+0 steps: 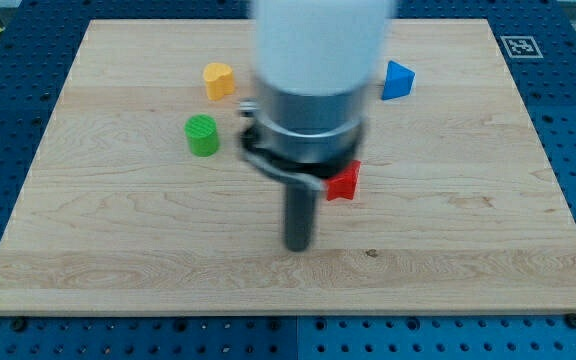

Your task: Push the green circle to the bottom center

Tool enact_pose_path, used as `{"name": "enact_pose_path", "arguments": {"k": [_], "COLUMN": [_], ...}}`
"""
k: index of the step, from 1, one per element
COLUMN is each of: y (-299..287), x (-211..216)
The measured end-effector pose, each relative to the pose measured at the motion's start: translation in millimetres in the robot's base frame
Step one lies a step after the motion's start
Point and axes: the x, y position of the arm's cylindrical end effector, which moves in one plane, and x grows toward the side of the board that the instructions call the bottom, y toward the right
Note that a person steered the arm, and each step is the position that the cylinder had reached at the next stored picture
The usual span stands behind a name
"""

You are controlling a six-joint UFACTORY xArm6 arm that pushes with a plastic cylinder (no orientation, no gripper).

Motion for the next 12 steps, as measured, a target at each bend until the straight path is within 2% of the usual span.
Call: {"name": "enact_pose_path", "arguments": {"k": [1, 2, 3, 4, 5, 8, 9, 12], "y": [-88, -152, -170, -161, -133, -94, -86, -89], "x": [-15, -59, -146, -213, -220, -135, -125, -138]}}
